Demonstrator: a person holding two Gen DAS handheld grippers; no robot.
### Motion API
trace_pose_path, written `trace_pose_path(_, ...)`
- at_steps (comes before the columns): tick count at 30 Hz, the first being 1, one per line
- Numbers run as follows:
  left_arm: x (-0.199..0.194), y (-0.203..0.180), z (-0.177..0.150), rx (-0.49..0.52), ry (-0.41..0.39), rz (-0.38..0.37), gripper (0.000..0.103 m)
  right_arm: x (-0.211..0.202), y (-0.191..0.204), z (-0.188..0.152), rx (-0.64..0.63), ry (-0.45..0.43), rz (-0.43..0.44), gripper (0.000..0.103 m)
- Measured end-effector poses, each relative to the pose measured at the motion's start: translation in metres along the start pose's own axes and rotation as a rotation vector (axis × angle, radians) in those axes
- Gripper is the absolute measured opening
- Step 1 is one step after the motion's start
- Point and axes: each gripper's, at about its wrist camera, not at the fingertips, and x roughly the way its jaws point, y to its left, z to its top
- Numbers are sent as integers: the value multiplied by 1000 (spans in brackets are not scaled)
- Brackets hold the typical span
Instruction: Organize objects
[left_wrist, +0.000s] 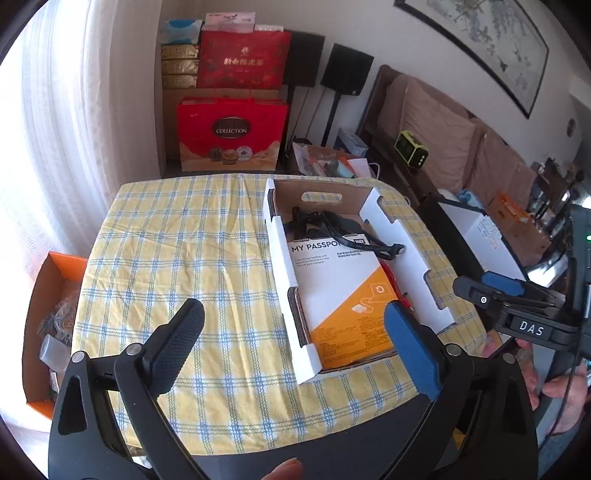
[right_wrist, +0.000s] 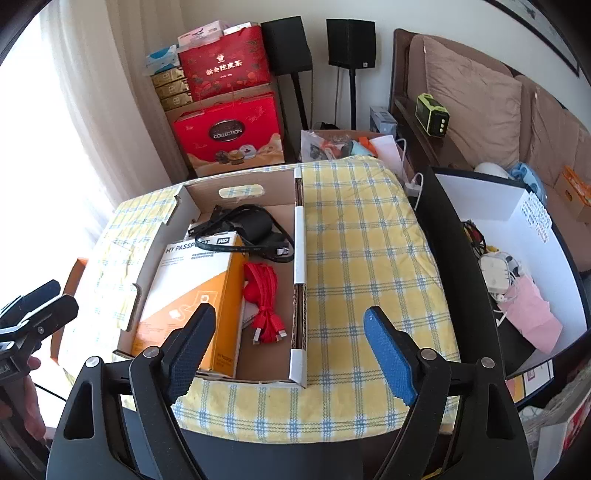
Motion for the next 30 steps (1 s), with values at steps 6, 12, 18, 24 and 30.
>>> trace_pose_path(6, -15, -4, -10, 13, -39, 67, 103, -17, 13, -10, -19, -47, -32, 102)
trace_pose_path(12, -28, 1, -19, -4, -74, 151, 103, -27, 24, -21, -35, -69, -23, 102)
trace_pose_path(18, -38, 2, -32, -34, -73, 157, 103, -34, 30, -35, -40, -69, -40, 102)
trace_pose_path(24, -45, -2, -40, -30, -68, 185, 103, -48, 29, -44, -19, -100, -52, 102)
trace_pose_path(30, -45, -4, -47, -33, -46, 199, 103, -54, 31, -51, -31, -107, -63, 102)
